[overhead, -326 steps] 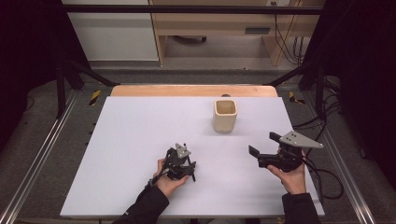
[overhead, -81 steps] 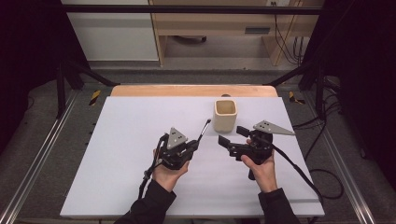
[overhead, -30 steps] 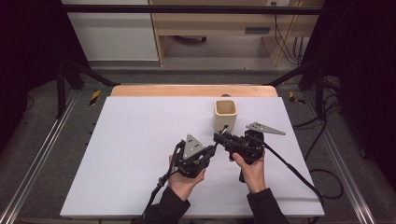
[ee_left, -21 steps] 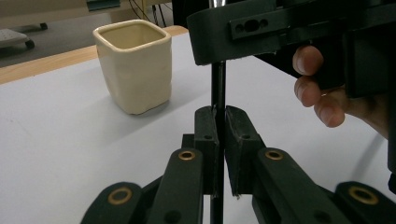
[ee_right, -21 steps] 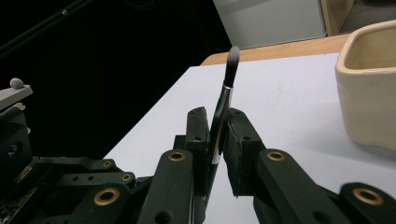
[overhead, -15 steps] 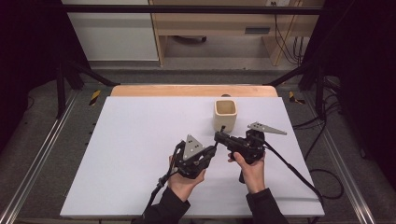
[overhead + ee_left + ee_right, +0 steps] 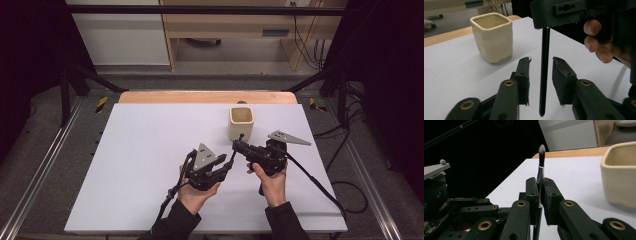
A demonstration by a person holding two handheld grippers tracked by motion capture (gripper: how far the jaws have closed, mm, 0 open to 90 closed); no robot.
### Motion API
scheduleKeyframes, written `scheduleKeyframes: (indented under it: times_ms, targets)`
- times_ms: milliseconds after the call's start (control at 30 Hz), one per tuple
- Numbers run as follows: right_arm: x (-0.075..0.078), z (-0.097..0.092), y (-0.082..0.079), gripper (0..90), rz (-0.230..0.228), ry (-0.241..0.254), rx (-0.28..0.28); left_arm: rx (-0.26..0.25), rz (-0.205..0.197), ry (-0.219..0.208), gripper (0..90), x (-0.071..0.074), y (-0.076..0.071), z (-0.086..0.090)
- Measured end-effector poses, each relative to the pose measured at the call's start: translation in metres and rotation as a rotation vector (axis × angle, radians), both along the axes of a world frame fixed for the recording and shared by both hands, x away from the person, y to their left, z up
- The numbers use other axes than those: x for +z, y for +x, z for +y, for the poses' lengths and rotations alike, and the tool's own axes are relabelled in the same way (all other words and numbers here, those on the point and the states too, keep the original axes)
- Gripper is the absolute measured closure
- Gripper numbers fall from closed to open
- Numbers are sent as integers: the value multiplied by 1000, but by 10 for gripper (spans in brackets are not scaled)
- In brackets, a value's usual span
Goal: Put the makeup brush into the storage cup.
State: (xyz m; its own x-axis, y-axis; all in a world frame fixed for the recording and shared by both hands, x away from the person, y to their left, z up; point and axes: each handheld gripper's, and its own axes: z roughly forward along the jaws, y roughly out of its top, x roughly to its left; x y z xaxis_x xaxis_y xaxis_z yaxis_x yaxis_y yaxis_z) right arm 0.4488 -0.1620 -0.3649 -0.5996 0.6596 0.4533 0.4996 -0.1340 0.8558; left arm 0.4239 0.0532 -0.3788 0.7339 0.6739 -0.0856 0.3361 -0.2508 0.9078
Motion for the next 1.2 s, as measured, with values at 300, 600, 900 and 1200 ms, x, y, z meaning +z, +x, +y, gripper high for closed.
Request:
scheduleKeyframes:
  times_ms: [300,600,900,1200]
  targets:
    - [8,-9,-3,833,-60,-31,-46,-66,-18,-22,457,8,7,13]
    - [12,-16,-3,833,-103,-78,-67,-73,-50,8,293,16,7,34]
    - [14,-21,-1,833,-137,-127,-73,-49,-38,21,148,9,8,65]
    - [17,-27,3,833,-156,-158,-92,15,-27,17,94,0,7,100]
